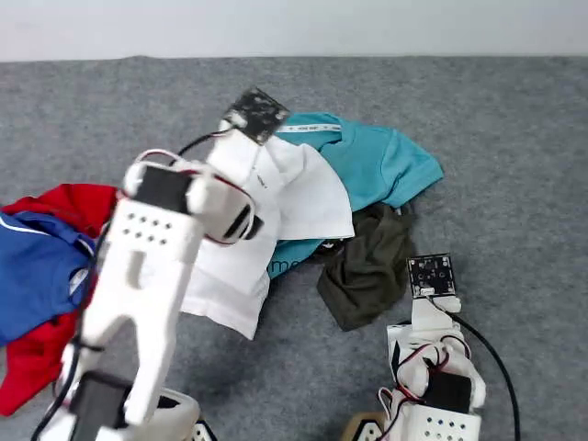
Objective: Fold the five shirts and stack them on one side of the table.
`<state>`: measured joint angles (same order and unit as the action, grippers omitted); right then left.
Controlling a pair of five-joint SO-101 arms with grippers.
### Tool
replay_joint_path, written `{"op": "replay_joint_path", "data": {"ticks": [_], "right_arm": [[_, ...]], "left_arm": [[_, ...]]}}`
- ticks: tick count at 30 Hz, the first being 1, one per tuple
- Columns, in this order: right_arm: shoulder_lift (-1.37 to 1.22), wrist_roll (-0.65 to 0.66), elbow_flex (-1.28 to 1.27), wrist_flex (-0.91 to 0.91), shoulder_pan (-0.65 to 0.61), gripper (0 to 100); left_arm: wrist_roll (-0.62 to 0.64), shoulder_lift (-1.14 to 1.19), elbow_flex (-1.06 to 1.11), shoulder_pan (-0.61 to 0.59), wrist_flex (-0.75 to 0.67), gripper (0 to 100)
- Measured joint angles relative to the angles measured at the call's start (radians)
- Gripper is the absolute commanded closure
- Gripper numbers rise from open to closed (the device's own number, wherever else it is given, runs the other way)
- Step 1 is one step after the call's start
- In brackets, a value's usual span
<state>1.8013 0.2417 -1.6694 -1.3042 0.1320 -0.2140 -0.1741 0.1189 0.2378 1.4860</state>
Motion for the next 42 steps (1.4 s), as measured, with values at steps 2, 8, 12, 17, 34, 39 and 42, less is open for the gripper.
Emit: {"op": "replay_joint_path", "data": {"ticks": [2,8,12,17,34,39,42], "right_arm": [[0.0,0.0,0.0,0.0,0.0,98.8],[0.0,0.0,0.0,0.0,0.0,98.8],[0.0,0.0,0.0,0.0,0.0,98.8],[0.0,0.0,0.0,0.0,0.0,98.8],[0.0,0.0,0.0,0.0,0.0,98.8],[0.0,0.0,0.0,0.0,0.0,98.8],[0.0,0.0,0.0,0.0,0.0,98.8]], "left_arm": [[0.003,0.054,0.0,0.012,-0.029,80],[0.005,0.178,-0.005,0.034,-0.077,80],[0.006,0.244,-0.02,0.078,-0.078,80],[0.006,0.334,-0.02,0.112,-0.084,80],[0.006,0.502,-0.021,0.054,-0.222,100],[0.005,0.367,-0.021,-0.026,-0.189,100],[0.005,0.233,-0.021,-0.123,-0.17,100]]}}
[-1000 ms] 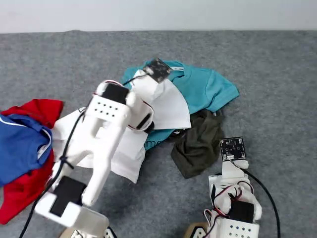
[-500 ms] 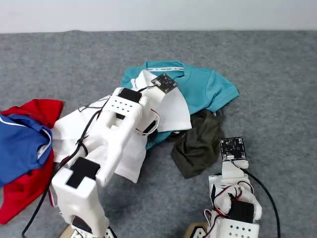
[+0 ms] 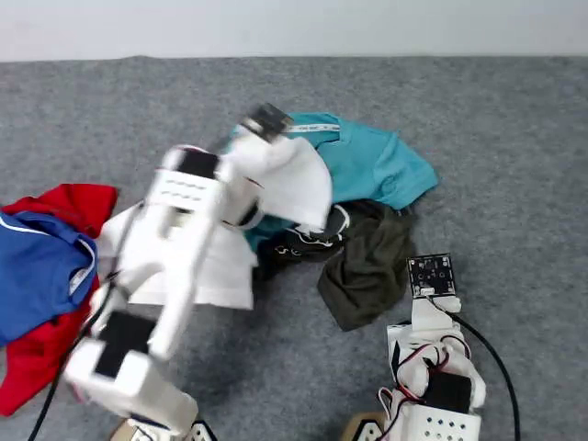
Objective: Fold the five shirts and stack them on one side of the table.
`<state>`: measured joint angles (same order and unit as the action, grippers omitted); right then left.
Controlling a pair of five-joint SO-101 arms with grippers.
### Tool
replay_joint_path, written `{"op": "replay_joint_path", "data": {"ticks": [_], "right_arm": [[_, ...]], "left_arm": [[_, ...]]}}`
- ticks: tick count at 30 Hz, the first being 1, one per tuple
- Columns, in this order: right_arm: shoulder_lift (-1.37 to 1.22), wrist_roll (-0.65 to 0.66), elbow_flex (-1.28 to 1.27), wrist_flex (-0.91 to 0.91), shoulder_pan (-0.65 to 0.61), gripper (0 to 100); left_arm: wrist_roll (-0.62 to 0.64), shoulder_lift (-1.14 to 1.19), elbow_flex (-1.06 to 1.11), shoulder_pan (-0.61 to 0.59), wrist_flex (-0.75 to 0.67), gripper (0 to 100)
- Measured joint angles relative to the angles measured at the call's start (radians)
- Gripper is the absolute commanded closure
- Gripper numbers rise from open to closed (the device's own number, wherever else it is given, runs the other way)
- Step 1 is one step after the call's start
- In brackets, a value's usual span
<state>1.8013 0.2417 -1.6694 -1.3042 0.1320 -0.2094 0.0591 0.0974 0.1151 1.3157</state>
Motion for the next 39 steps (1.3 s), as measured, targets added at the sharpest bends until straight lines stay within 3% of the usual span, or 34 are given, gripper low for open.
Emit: {"op": "replay_joint_path", "data": {"ticks": [13,21,29,35,39], "right_arm": [[0.0,0.0,0.0,0.0,0.0,98.8],[0.0,0.0,0.0,0.0,0.0,98.8],[0.0,0.0,0.0,0.0,0.0,98.8],[0.0,0.0,0.0,0.0,0.0,98.8],[0.0,0.0,0.0,0.0,0.0,98.8]], "left_arm": [[-0.091,-0.493,0.0,-0.514,0.035,100],[-0.094,-0.529,0.002,-0.902,-0.052,100],[-0.094,-0.529,0.002,-1.232,-0.227,100],[-0.106,-0.534,0.034,-1.343,-0.264,99],[-0.245,-0.534,0.078,-1.347,-0.264,99]]}}
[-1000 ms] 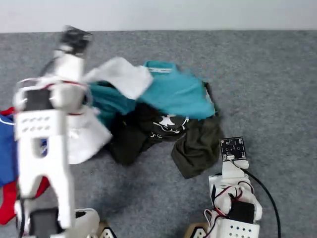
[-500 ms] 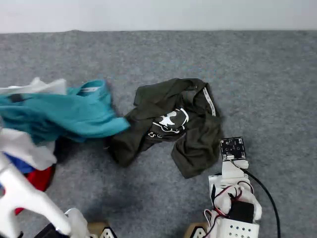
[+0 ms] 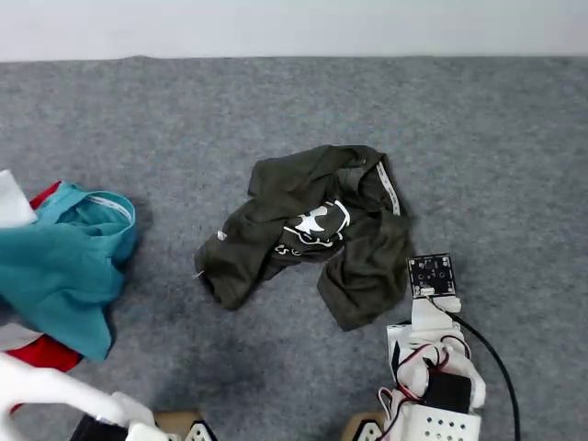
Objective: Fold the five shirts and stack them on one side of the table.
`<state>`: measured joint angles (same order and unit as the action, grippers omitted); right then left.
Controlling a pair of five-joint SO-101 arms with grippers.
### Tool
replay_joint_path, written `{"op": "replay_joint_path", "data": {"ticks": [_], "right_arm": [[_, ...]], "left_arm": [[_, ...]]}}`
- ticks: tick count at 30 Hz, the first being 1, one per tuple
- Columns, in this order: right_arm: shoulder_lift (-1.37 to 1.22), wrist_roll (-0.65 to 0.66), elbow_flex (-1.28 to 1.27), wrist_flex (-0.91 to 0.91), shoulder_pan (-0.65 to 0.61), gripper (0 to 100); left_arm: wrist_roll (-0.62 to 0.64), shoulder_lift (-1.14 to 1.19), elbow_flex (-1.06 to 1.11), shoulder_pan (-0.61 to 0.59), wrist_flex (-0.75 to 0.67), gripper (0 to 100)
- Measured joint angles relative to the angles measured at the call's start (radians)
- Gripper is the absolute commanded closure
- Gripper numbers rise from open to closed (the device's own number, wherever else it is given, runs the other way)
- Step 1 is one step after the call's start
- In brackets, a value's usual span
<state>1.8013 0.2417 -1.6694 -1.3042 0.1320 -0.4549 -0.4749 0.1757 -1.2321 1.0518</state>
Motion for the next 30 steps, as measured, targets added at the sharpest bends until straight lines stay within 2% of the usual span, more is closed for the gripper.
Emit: {"op": "replay_joint_path", "data": {"ticks": [3,7,9,15,20,27,30], "right_arm": [[0.0,0.0,0.0,0.0,0.0,98.8],[0.0,0.0,0.0,0.0,0.0,98.8],[0.0,0.0,0.0,0.0,0.0,98.8],[0.0,0.0,0.0,0.0,0.0,98.8],[0.0,0.0,0.0,0.0,0.0,98.8],[0.0,0.0,0.0,0.0,0.0,98.8],[0.0,0.0,0.0,0.0,0.0,98.8]], "left_arm": [[-0.077,-0.003,0.012,-0.002,0.0,95],[-0.14,-0.003,0.012,-0.005,0.0,81],[-0.146,-0.009,0.012,-0.005,0.006,77],[-0.147,-0.097,0.012,-0.005,0.071,76],[-0.146,-0.192,0.011,0.044,0.118,76],[-0.054,-0.278,0.011,0.123,0.218,77],[-0.015,-0.305,0.011,0.163,0.292,82]]}}
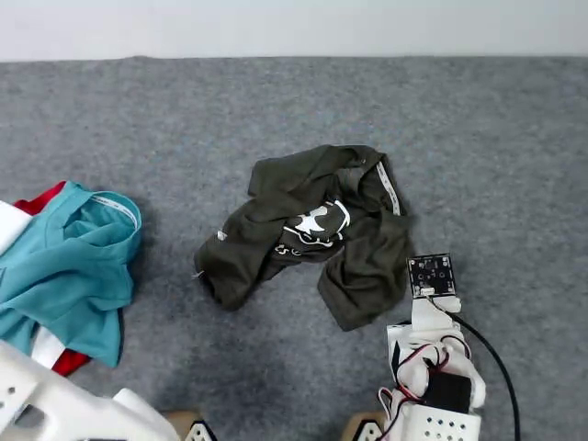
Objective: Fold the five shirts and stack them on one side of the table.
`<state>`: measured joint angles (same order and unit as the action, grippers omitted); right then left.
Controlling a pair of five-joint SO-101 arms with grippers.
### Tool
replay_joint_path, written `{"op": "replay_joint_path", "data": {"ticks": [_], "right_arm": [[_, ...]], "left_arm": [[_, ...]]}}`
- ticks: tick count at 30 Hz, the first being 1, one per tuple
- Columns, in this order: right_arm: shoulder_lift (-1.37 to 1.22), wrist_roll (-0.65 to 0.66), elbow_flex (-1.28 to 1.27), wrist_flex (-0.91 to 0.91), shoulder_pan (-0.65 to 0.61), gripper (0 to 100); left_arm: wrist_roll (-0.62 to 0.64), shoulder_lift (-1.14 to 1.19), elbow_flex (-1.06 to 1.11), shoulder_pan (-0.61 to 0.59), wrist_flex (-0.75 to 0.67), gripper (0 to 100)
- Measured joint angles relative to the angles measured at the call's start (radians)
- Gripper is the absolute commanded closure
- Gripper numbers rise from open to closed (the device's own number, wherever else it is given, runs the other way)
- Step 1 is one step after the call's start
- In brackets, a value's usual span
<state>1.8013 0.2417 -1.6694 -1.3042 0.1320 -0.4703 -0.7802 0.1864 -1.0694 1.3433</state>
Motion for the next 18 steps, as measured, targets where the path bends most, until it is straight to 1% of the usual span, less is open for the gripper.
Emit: {"op": "replay_joint_path", "data": {"ticks": [5,10,13,18], "right_arm": [[0.0,0.0,0.0,0.0,0.0,98.8],[0.0,0.0,0.0,0.0,0.0,98.8],[0.0,0.0,0.0,0.0,0.0,98.8],[0.0,0.0,0.0,0.0,0.0,98.8]], "left_arm": [[0.041,-0.052,0.011,0.086,0.087,100],[0.068,-0.092,0.072,0.155,0.129,100],[0.101,-0.115,0.107,0.175,0.157,100],[0.161,-0.126,0.14,0.244,0.21,100]]}}
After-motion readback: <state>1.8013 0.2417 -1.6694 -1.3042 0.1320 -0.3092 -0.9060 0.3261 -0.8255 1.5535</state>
